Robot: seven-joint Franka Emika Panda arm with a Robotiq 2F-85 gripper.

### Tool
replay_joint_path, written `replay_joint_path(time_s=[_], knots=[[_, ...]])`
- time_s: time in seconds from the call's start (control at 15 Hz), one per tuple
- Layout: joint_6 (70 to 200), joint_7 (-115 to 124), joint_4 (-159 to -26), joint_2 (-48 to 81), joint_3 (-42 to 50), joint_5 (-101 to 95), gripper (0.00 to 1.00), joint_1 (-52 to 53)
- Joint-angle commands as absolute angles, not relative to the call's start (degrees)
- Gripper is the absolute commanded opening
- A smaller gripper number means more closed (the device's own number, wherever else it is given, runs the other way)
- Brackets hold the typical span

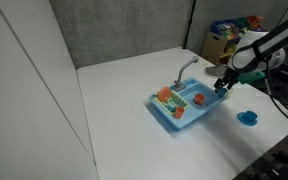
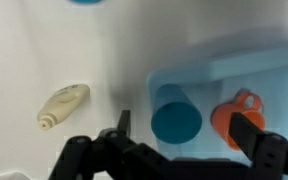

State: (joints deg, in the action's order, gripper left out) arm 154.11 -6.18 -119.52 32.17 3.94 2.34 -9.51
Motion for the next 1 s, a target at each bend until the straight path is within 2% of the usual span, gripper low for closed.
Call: replay_joint_path(time_s=[0.0, 0.13, 0.33, 0.47, 0.6, 0.87, 0.93], knots=[[155.55, -7.24, -119.78, 32.10, 3.11, 2.61, 1.00, -10.52], [155.53, -7.17, -119.75, 32.15, 3.21, 2.55, 0.81, -10.51], [155.45, -7.05, -119.90, 31.97, 3.31, 2.52, 0.61, -10.48], [155.25, -7.16, -120.14, 31.54, 3.19, 2.73, 0.60, -10.68], [154.36, -7.69, -120.64, 30.41, 2.63, 3.32, 0.45, -11.25], [153.58, -7.74, -121.55, 27.85, 2.04, 3.62, 0.26, -11.29], [153.20, -7.90, -121.78, 27.04, 1.73, 3.72, 0.17, -11.26]])
